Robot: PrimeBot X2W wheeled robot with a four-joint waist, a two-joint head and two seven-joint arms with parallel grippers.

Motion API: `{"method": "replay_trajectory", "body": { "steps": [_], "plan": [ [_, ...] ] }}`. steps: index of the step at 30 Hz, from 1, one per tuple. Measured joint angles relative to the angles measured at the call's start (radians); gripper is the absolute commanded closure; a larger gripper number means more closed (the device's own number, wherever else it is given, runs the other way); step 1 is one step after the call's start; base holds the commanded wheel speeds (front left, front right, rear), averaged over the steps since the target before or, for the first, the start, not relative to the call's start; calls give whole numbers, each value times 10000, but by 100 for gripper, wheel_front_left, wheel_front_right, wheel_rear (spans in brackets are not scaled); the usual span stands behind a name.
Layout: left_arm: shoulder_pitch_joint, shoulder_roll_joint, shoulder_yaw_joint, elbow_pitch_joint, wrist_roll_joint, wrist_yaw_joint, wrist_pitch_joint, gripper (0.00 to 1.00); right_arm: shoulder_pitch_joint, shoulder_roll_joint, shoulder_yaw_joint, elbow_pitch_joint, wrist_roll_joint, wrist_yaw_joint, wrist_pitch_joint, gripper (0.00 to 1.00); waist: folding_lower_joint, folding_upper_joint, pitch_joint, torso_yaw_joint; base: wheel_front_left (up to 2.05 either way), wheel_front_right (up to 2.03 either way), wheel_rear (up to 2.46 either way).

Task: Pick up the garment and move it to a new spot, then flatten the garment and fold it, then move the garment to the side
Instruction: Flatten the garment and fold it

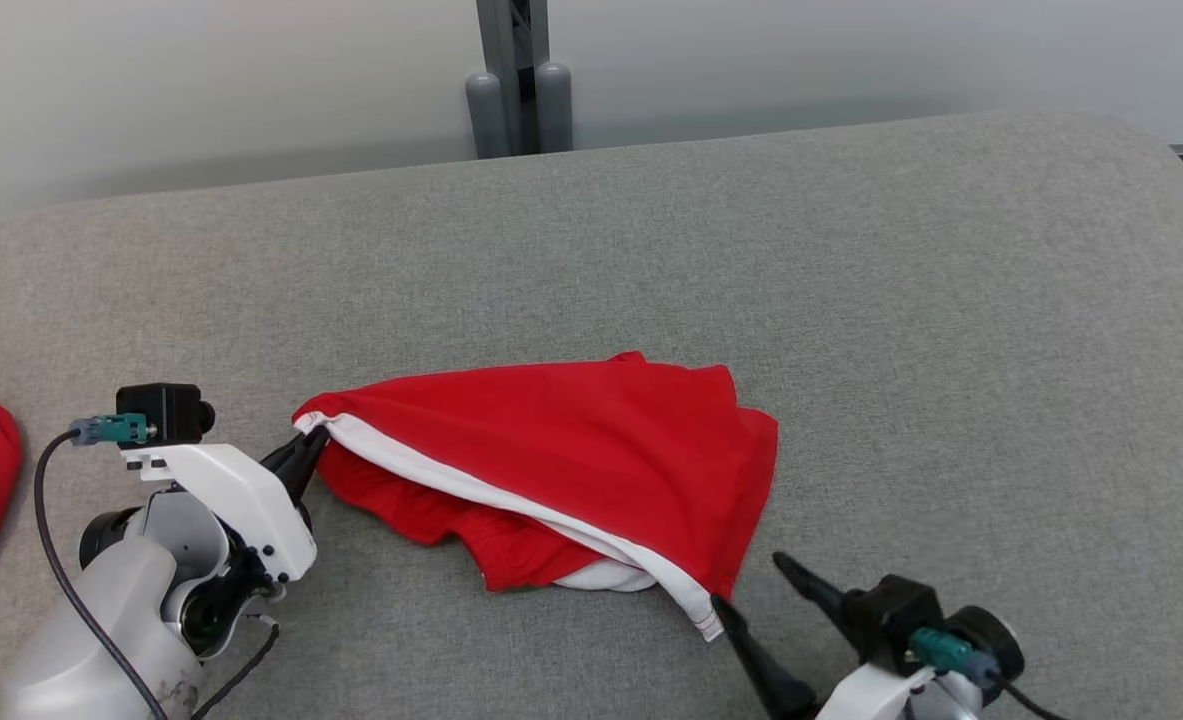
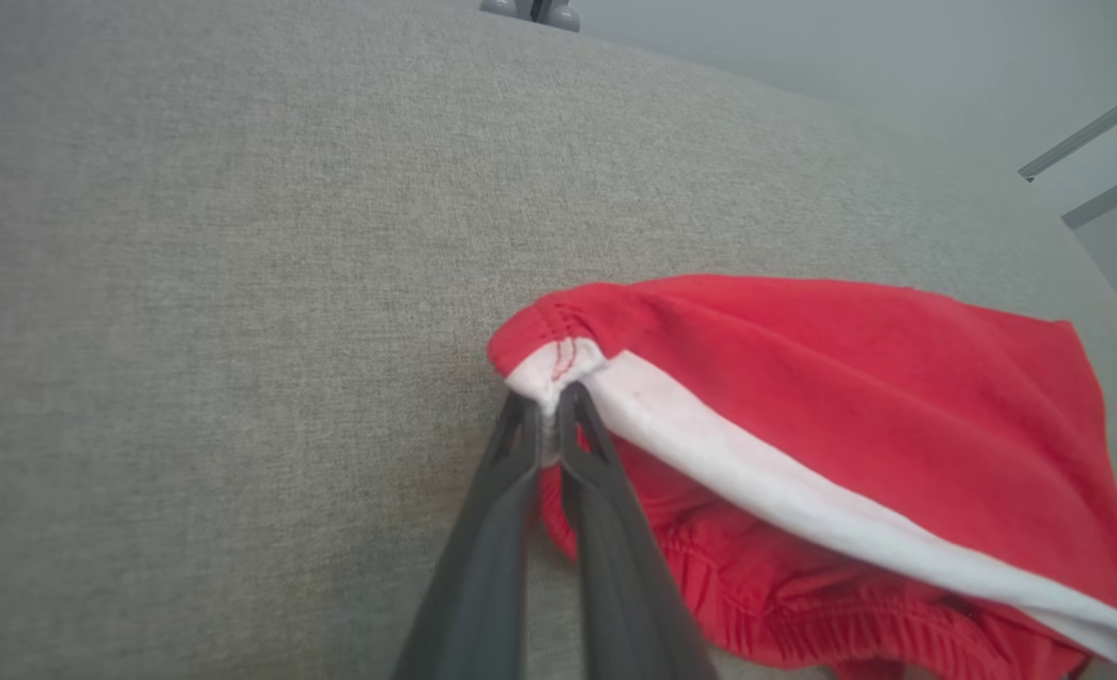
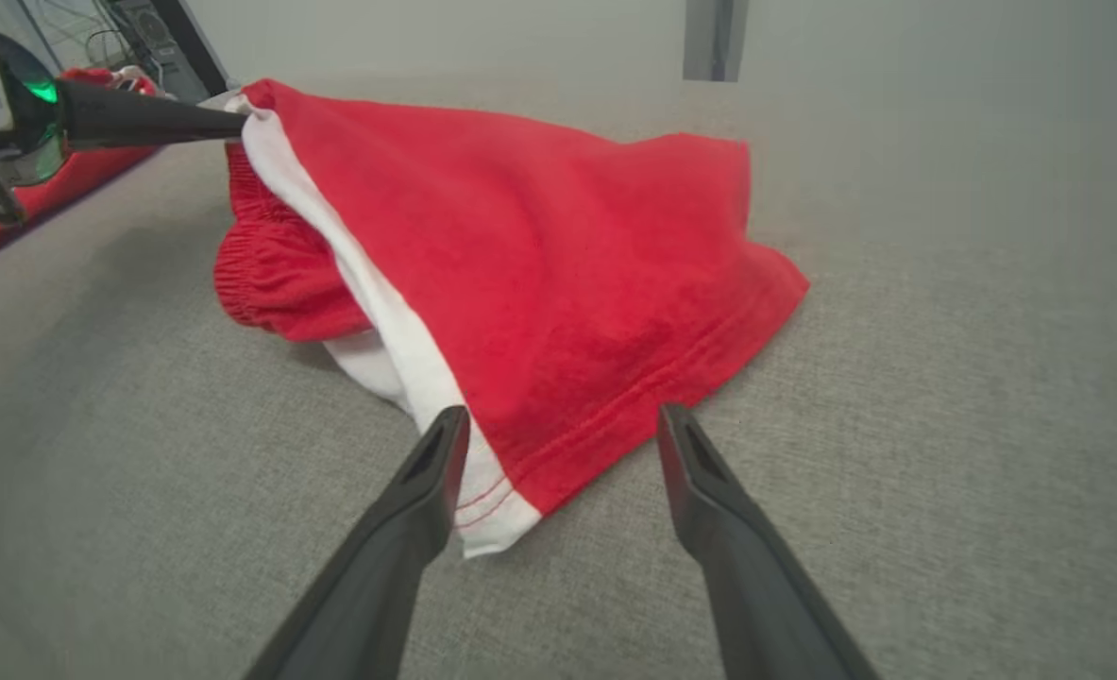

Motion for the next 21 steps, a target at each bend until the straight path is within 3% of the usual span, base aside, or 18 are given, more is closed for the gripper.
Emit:
{"method": "replay_trajectory", "body": {
  "steps": [6, 11, 12, 13, 21],
  "plan": [
    [-165, -12, -272, -58, -171, -12, -115, 100, -165, -263, 1185, 759, 121, 0, 105, 0, 0, 0, 152, 125, 0, 0, 0],
    [-226, 12, -472, -65, -288, -13, -286, 100, -632, -274, 1455, 1595, -253, 0, -107, 0, 0, 0, 237, 181, 0, 0, 0],
    [-262, 21, -518, -77, -328, -15, -322, 100, -706, -244, 1450, 1755, -282, 0, -188, 14, 0, 0, 250, 196, 0, 0, 0],
    [-315, 27, -604, -134, -403, -15, -380, 100, -792, -188, 1452, 2013, -309, 0, -347, 100, 0, 0, 258, 236, 0, 0, 0],
    [-298, 230, -765, -642, -616, -25, -972, 100, -908, -142, 838, 1641, -25, 0, -1241, 100, -1, 0, 215, 314, 0, 0, 0]
  ]
}}
